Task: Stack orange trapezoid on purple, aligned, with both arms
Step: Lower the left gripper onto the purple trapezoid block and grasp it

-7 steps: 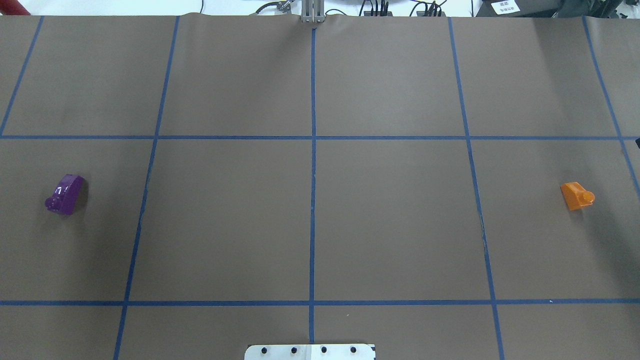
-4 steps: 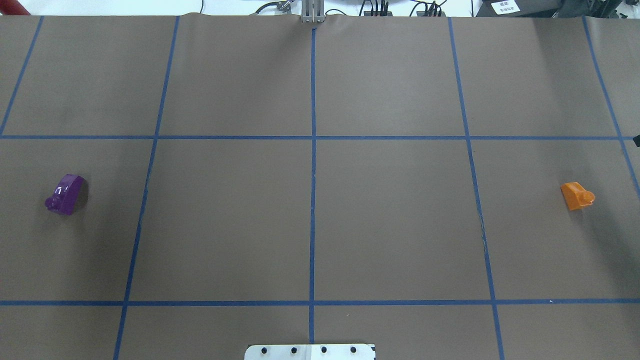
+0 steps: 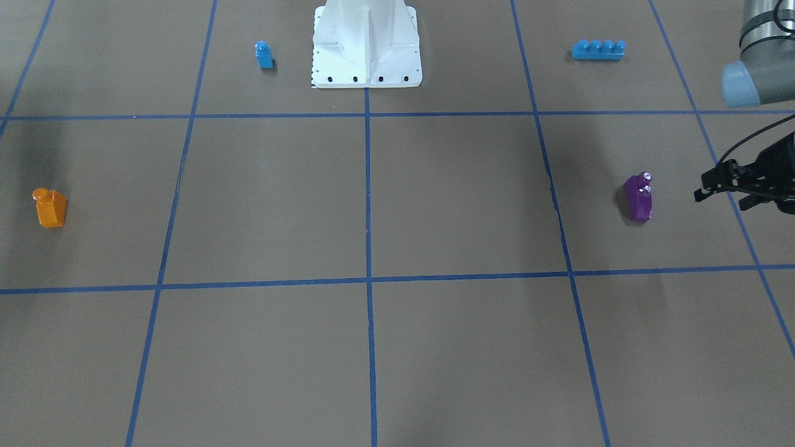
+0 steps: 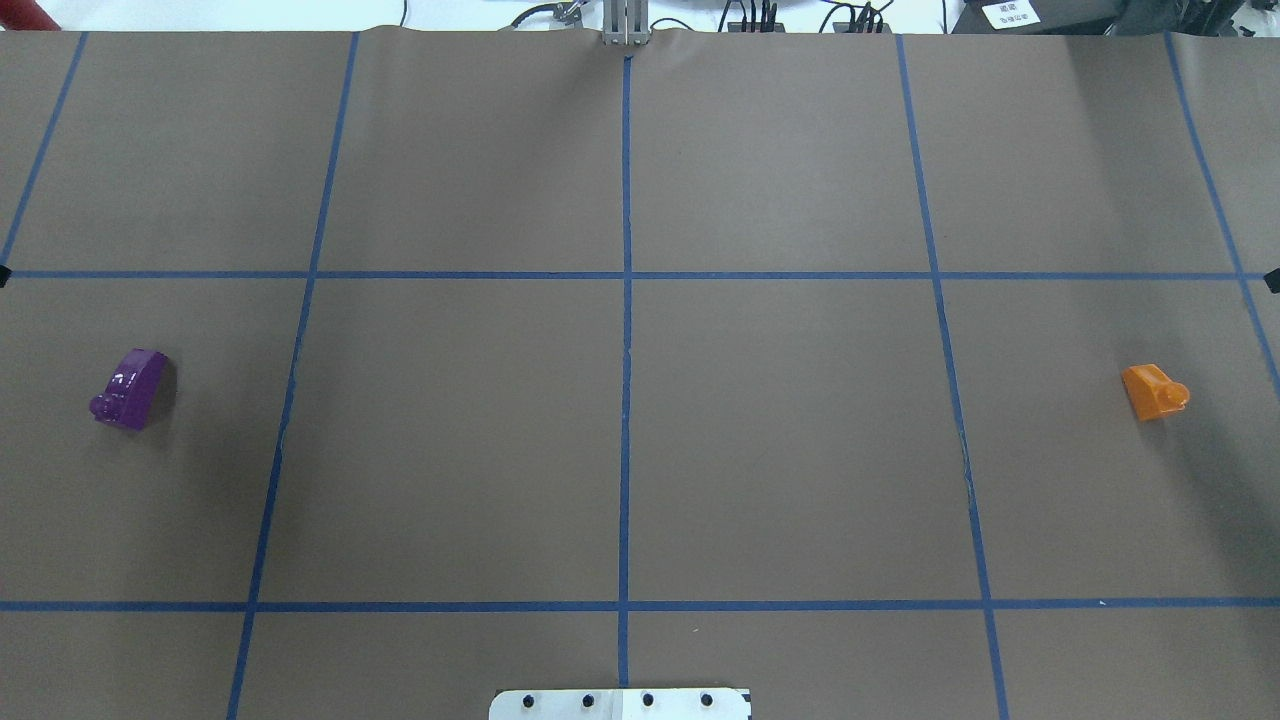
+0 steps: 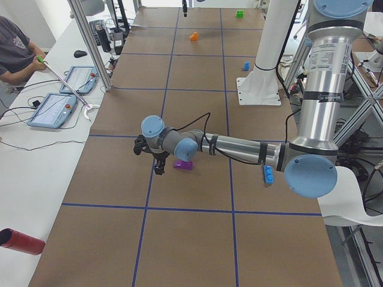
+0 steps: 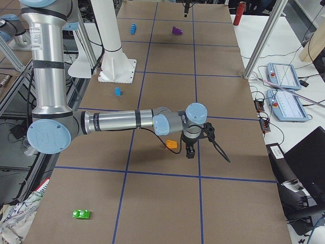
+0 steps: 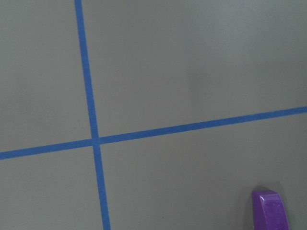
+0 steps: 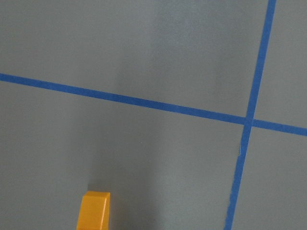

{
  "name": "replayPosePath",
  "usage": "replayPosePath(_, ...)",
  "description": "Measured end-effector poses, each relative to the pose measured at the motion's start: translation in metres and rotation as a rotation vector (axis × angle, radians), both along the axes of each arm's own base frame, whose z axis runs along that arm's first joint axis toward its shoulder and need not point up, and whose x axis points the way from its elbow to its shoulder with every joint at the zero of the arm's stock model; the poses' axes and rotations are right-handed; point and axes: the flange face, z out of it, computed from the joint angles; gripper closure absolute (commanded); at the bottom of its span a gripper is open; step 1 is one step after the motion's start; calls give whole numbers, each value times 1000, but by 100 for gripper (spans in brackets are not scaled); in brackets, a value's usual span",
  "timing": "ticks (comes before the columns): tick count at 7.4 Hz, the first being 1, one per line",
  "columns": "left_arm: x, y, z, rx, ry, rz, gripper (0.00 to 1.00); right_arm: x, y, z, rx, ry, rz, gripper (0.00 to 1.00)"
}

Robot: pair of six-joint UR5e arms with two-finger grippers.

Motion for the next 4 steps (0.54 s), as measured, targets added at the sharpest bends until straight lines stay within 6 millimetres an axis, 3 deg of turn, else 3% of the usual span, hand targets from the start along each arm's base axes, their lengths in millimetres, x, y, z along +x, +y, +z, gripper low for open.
replayPosePath(2,68,22,-16,-24,-34,-46,0,-3,0,1,-5,-5,-5,0)
replayPosePath(4,102,43,1,-50,-70,-21,1,-6,1,2,-6,-4,-12,0)
